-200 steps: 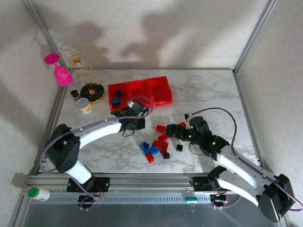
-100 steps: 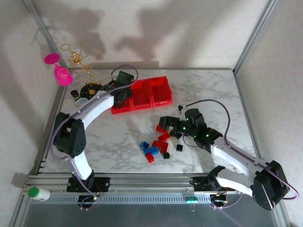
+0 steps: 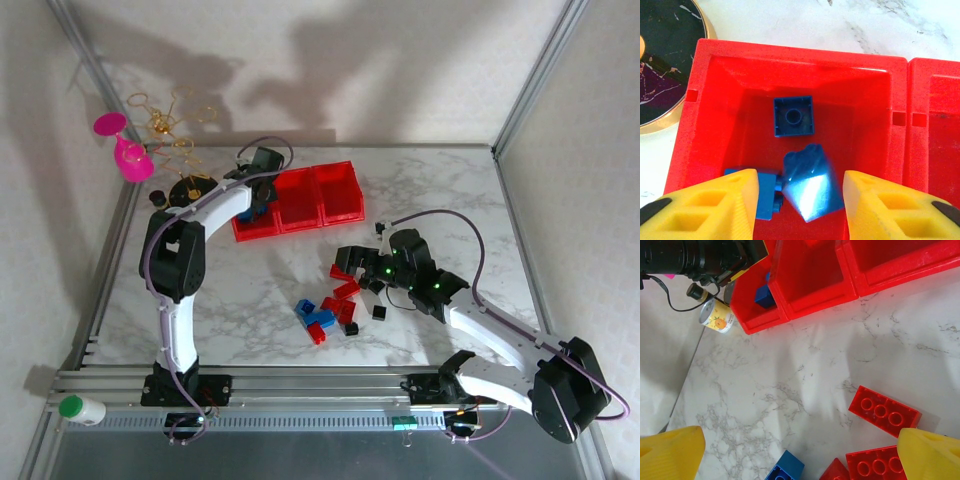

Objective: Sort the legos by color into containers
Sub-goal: Place the lego in the container.

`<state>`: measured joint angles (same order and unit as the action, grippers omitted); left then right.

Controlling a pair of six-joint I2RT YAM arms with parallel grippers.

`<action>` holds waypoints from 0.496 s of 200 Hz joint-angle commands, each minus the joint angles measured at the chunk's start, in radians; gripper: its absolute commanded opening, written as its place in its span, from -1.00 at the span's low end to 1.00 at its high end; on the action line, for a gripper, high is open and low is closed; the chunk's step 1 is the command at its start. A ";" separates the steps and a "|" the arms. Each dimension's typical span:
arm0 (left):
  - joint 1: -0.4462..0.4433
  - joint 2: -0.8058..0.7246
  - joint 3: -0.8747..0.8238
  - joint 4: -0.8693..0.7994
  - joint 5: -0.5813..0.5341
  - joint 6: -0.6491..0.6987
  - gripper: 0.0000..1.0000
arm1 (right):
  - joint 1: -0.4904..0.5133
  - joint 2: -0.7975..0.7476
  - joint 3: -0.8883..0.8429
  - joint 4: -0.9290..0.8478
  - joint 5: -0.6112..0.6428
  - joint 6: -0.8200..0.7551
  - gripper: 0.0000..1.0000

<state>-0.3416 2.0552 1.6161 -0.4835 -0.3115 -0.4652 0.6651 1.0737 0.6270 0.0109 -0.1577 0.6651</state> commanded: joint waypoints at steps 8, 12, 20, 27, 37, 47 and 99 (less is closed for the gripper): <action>0.001 -0.034 0.024 -0.024 -0.039 0.024 0.00 | -0.004 0.006 0.037 -0.012 0.018 -0.024 0.98; 0.000 -0.039 0.022 -0.027 -0.041 0.026 0.00 | -0.004 0.006 0.039 -0.011 0.018 -0.023 0.98; 0.000 -0.047 0.025 -0.036 -0.038 0.024 0.00 | -0.004 0.010 0.042 -0.014 0.017 -0.023 0.98; 0.000 -0.057 0.023 -0.044 -0.021 0.023 -0.01 | -0.004 0.011 0.043 -0.015 0.016 -0.024 0.98; -0.002 -0.088 0.006 -0.040 0.006 0.019 -0.01 | -0.004 0.009 0.040 -0.014 0.017 -0.023 0.98; -0.005 -0.126 -0.021 -0.031 0.029 0.016 -0.01 | -0.004 0.009 0.036 -0.021 0.030 -0.020 0.98; -0.069 -0.355 -0.221 0.017 0.133 -0.007 0.00 | -0.005 -0.001 0.027 -0.090 0.061 -0.024 0.98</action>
<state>-0.3683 1.8011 1.4689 -0.4824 -0.2417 -0.4644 0.6651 1.0782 0.6380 -0.0338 -0.1272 0.6640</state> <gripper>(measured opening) 0.497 0.988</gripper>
